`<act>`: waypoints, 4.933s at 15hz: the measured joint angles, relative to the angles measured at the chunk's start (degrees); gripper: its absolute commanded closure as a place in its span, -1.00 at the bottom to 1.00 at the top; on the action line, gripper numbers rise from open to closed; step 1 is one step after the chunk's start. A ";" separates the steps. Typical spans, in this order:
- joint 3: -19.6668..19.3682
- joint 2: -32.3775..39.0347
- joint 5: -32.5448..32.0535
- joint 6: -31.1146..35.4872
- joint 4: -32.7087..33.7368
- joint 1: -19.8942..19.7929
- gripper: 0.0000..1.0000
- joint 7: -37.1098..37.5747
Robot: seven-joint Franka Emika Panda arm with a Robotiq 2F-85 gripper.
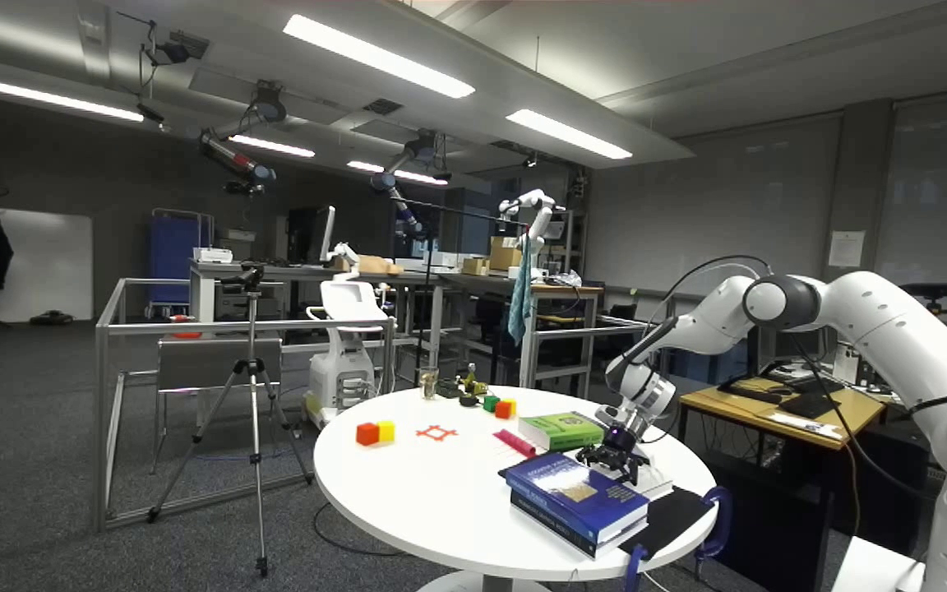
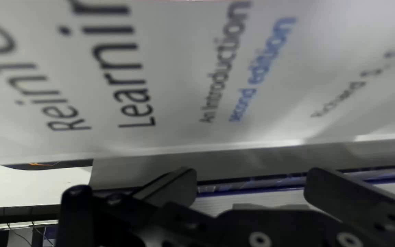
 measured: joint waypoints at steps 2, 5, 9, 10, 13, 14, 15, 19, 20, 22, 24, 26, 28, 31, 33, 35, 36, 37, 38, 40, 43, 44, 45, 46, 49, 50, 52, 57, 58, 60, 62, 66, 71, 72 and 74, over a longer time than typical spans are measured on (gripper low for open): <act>0.14 0.01 -0.03 0.00 0.00 0.32 -1.00 0.00; 0.18 0.01 -0.10 0.00 0.00 0.77 -1.00 0.00; 0.28 0.01 -0.13 0.00 -0.09 0.93 -1.00 -0.10; 0.37 0.01 -0.13 0.00 -0.13 0.93 -1.00 -0.11; 0.69 0.01 -0.13 0.01 -0.29 0.98 -1.00 -0.13; 0.81 0.01 -0.13 0.01 -0.36 1.02 -1.00 -0.14; 0.92 0.01 -0.13 0.01 -0.42 1.11 -1.00 -0.15; 1.03 0.01 -0.13 0.11 -0.62 2.03 -1.00 -0.15; 1.05 0.01 -0.13 0.15 -0.64 2.28 -1.00 -0.15; 1.15 0.01 -0.13 0.20 -0.69 2.60 -1.00 -0.23; 1.17 0.00 -0.13 0.27 -0.71 3.02 -1.00 -0.28; 1.21 0.00 -0.13 0.33 -0.74 3.33 -1.00 -0.32; 1.22 0.00 -0.13 0.48 -0.81 3.72 -1.00 -0.34; 1.58 -0.01 -0.13 0.81 -1.04 4.05 -1.00 -0.39; 1.87 0.00 -0.13 1.34 -1.44 4.27 -1.00 -0.41; 1.98 -0.01 -0.14 2.17 -2.24 4.73 -1.00 -0.51; 2.16 -0.05 -0.14 2.97 -2.52 4.91 -1.00 -0.81; 2.25 -0.09 -0.14 3.77 -2.78 5.19 -1.00 -1.07; 2.33 -0.15 -0.14 4.62 -3.06 5.42 -1.00 -1.41; 2.62 -0.21 -0.14 5.88 -3.46 5.70 -1.00 -1.88; 2.94 -0.24 -0.14 6.94 -3.76 6.08 -1.00 -2.40; 3.20 -0.26 -0.13 7.27 -3.85 6.10 -1.00 -2.50; 3.50 -0.26 -0.13 7.51 -3.92 6.10 -1.00 -2.54; 3.80 -0.27 -0.11 7.64 -3.96 6.10 -1.00 -2.55; 4.86 -0.28 -0.01 7.86 -4.10 6.12 -1.00 -2.55; 5.21 -0.30 0.01 7.89 -4.13 6.12 -1.00 -2.55; 5.80 -0.35 0.02 7.90 -4.15 6.20 -1.00 -2.55; 6.24 -0.66 0.02 8.43 -4.35 6.83 -1.00 -2.61; 6.28 -0.80 0.00 8.73 -4.47 6.95 -1.00 -2.65; 6.32 -1.34 -0.22 9.90 -4.93 7.29 -1.00 -2.66; 6.02 -2.69 -1.63 12.19 -6.06 7.87 -1.00 -2.66; 5.73 -6.65 -5.18 17.44 -8.74 8.81 -1.00 -2.33; 5.73 -12.62 -7.24 22.73 -11.93 9.06 -1.00 -2.25; 5.62 -14.01 -8.03 24.14 -12.77 9.06 -1.00 -2.24; 5.01 -16.71 -10.54 27.13 -14.52 9.06 -1.00 -1.58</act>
